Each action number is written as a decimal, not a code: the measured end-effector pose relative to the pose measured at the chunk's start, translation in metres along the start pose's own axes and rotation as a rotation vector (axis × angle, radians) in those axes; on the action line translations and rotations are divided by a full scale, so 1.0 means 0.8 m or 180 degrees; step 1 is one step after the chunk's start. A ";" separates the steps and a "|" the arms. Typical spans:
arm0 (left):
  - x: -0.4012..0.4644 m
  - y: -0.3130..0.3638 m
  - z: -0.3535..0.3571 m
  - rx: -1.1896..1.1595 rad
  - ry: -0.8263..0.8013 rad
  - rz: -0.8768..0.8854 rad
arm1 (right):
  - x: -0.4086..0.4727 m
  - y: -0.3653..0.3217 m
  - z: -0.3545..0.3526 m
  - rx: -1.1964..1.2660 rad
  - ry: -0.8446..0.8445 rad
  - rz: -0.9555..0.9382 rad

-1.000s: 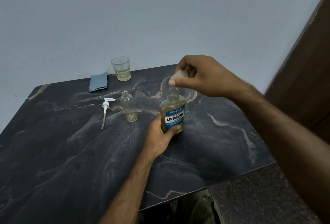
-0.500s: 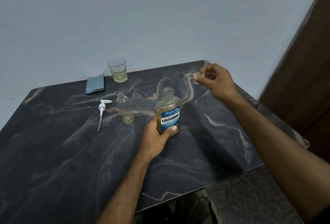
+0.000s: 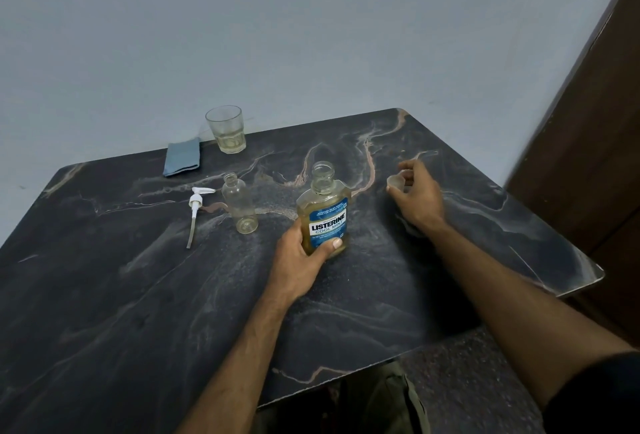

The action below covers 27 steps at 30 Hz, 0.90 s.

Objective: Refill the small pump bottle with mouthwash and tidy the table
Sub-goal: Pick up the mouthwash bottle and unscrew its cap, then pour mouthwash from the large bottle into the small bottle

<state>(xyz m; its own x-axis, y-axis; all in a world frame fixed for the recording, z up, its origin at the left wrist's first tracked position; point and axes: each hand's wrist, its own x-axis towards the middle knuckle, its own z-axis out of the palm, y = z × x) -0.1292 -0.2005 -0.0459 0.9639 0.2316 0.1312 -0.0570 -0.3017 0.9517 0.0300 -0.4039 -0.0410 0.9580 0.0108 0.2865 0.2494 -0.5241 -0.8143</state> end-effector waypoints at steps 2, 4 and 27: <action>0.000 -0.001 0.000 0.0000 -0.0002 -0.0013 | 0.000 0.011 -0.001 -0.0062 0.0009 0.0041; 0.001 -0.003 0.000 -0.0031 -0.0007 -0.0009 | -0.001 0.017 -0.002 -0.0053 0.0052 0.0088; 0.002 -0.007 0.001 0.0089 -0.0004 -0.0062 | -0.010 0.016 -0.001 -0.0374 0.0034 0.0099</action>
<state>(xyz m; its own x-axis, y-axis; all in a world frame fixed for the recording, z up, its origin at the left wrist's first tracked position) -0.1270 -0.1989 -0.0510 0.9652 0.2364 0.1122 -0.0309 -0.3228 0.9460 0.0256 -0.4112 -0.0534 0.9634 -0.0158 0.2677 0.2006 -0.6201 -0.7584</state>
